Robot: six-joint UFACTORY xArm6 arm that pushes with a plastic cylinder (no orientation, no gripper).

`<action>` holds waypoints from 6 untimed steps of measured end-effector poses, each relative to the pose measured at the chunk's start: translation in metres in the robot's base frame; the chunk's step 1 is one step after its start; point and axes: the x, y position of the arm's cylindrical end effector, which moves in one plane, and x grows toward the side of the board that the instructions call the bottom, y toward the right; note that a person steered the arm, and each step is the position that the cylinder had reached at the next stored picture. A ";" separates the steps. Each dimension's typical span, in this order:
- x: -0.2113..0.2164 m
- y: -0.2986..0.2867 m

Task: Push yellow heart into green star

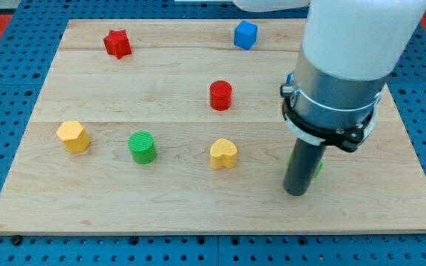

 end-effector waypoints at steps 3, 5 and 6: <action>-0.007 -0.147; -0.061 -0.126; -0.045 -0.070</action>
